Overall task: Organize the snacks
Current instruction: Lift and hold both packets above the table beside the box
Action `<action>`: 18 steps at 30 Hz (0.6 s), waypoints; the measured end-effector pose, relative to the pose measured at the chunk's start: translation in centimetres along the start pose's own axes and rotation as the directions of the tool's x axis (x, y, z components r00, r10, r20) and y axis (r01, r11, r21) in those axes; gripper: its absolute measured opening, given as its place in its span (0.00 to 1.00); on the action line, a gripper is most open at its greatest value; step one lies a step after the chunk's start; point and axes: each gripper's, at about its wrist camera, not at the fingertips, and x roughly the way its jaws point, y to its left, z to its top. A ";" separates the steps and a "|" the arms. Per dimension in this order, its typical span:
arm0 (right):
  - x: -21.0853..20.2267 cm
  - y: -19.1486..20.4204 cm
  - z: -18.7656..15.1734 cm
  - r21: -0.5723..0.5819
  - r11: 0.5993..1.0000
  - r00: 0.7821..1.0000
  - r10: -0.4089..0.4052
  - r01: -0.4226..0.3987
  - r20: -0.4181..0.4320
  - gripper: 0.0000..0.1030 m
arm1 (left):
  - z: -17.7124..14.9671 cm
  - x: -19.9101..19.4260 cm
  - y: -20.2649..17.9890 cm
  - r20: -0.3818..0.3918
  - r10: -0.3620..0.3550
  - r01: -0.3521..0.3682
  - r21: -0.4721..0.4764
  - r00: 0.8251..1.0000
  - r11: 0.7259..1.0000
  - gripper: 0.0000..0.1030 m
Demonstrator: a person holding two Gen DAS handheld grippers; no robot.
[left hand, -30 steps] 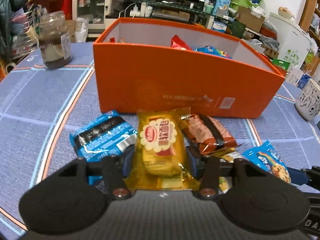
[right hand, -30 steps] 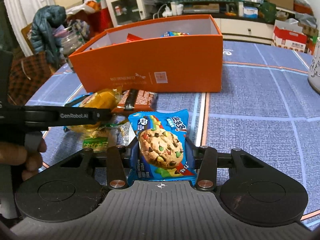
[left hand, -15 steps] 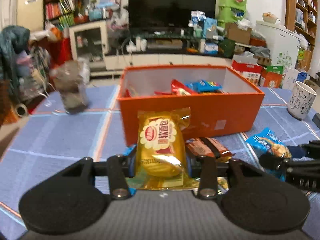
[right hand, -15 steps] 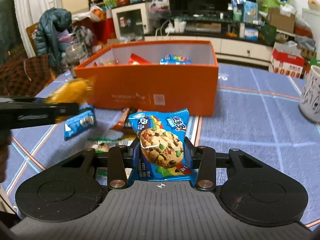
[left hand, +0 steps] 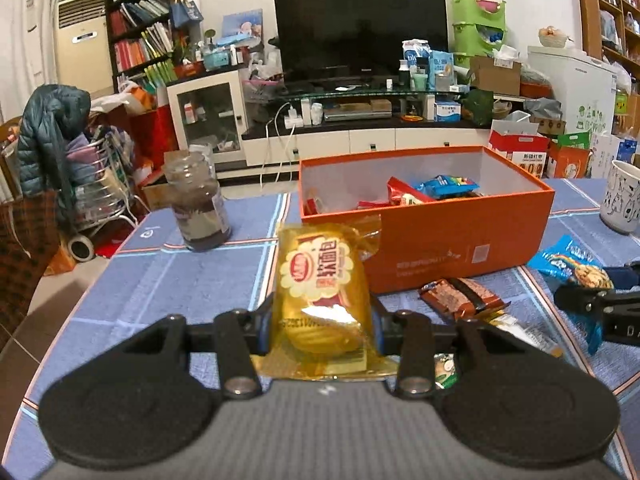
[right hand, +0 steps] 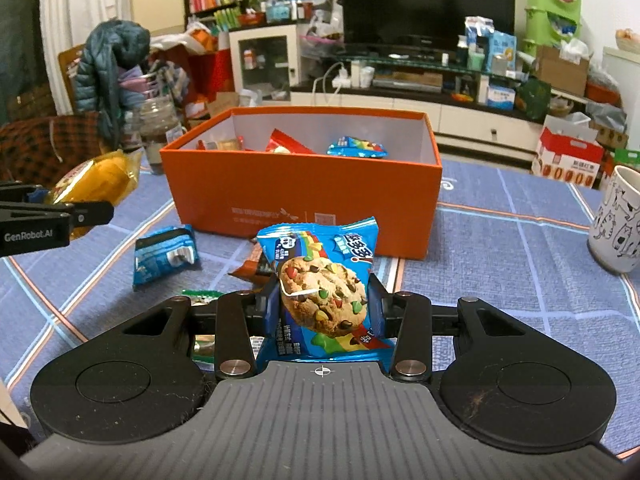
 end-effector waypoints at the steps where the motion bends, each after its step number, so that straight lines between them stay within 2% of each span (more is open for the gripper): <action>1: 0.0 0.0 0.0 0.000 1.000 1.000 0.000 0.000 -0.001 0.26 | 0.1 0.0 0.0 0.003 0.000 0.000 -0.001 1.000 1.000 0.39; 12: 0.0 0.3 0.1 0.008 1.000 1.000 0.018 -0.018 -0.005 0.26 | 1.0 -0.8 -1.2 0.051 -0.002 0.002 0.010 0.999 1.000 0.39; 18: 0.1 0.3 0.1 0.005 1.000 1.000 0.024 -0.024 -0.010 0.26 | 0.9 -0.4 -1.3 0.015 0.017 -0.017 0.026 1.000 1.000 0.39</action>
